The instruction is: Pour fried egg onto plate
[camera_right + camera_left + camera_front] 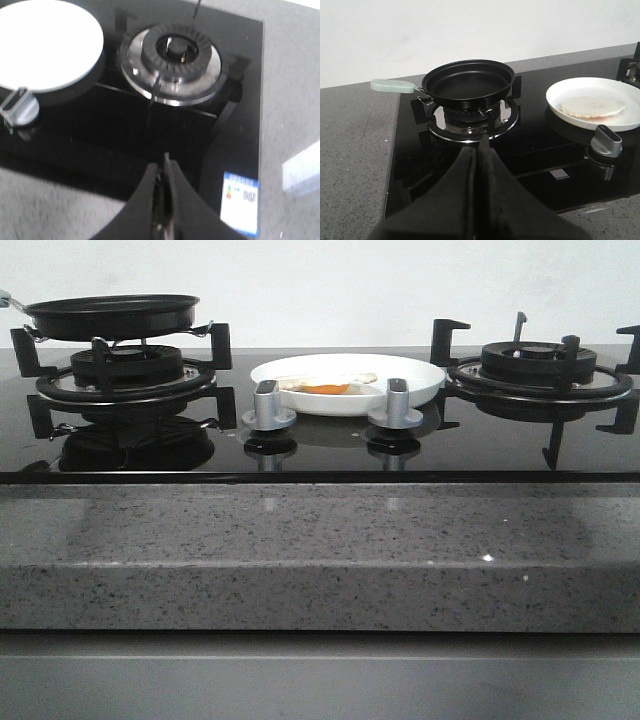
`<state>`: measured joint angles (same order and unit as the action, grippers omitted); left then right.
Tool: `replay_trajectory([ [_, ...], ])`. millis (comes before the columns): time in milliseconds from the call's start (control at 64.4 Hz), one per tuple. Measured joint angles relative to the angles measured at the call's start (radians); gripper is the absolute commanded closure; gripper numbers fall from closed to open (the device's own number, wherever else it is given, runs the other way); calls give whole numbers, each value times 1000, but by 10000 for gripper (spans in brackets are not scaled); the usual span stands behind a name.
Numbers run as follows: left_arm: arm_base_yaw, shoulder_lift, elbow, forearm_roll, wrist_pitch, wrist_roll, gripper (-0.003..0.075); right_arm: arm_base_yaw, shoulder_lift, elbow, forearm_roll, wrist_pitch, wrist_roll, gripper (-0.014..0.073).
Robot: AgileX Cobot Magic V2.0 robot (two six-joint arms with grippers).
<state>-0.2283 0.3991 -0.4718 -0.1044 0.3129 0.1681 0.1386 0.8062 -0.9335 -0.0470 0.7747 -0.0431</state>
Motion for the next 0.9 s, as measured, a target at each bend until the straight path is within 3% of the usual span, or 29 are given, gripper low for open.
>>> replay_trajectory([
  [217, 0, 0, 0, 0, 0, 0, 739, 0, -311, 290, 0, -101, 0, 661],
  [466, 0, 0, 0, 0, 0, 0, 739, 0, -623, 465, 0, -142, 0, 661],
  [901, 0, 0, 0, 0, 0, 0, 739, 0, -691, 477, 0, -151, 2, 661],
])
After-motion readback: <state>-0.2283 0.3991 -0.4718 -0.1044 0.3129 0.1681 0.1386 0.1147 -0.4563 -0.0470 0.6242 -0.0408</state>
